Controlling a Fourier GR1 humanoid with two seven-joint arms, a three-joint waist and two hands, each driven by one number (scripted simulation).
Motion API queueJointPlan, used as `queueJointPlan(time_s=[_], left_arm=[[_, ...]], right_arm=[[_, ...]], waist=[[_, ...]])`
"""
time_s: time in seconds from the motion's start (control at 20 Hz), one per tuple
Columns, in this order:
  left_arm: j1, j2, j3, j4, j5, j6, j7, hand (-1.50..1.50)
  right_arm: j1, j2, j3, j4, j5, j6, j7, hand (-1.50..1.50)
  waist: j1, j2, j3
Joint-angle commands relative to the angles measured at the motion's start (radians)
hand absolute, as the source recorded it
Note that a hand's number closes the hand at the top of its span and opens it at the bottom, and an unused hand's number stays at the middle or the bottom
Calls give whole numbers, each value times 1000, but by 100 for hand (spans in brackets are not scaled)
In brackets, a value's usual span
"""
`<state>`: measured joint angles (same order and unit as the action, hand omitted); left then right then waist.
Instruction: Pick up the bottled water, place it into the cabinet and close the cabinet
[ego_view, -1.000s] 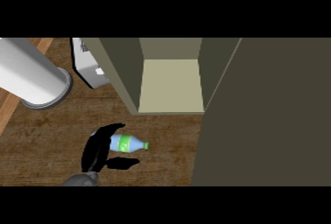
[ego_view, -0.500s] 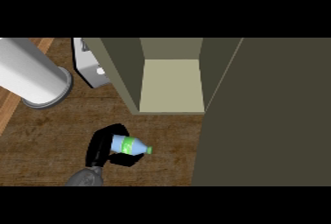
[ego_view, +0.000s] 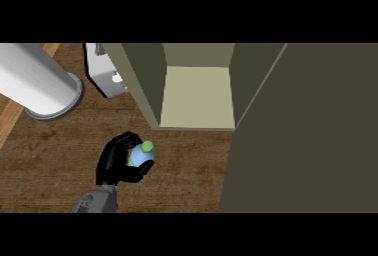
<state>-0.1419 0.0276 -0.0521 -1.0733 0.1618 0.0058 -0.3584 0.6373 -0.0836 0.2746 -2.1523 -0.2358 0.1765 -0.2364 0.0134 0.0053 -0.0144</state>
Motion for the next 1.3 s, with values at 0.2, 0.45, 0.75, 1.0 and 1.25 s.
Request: queueJointPlan(time_s=[0.2, 0.45, 0.75, 1.0, 1.25], left_arm=[[-22, 115, 221, 220, 364, -502, -89, 150], [-156, 147, 251, 381, 388, -581, -44, 150], [-156, 137, 224, 242, 406, -507, 89, 150], [-107, 40, 137, 48, 359, -403, 117, 150], [-156, -3, 105, -8, 315, -304, 133, 150]], right_arm=[[16, -9, 23, 20, 41, 14, -34, -150], [54, -22, 47, -37, 29, 16, -27, -150], [-27, -8, 68, -13, 57, -30, 17, -150], [-56, 7, 66, 29, 51, -45, 11, -150], [20, -37, 75, -32, 19, -18, 14, -150]], waist=[[-34, 1, 11], [-31, -4, 13], [-18, -7, 15], [-13, -8, 15], [-21, -7, 15]])
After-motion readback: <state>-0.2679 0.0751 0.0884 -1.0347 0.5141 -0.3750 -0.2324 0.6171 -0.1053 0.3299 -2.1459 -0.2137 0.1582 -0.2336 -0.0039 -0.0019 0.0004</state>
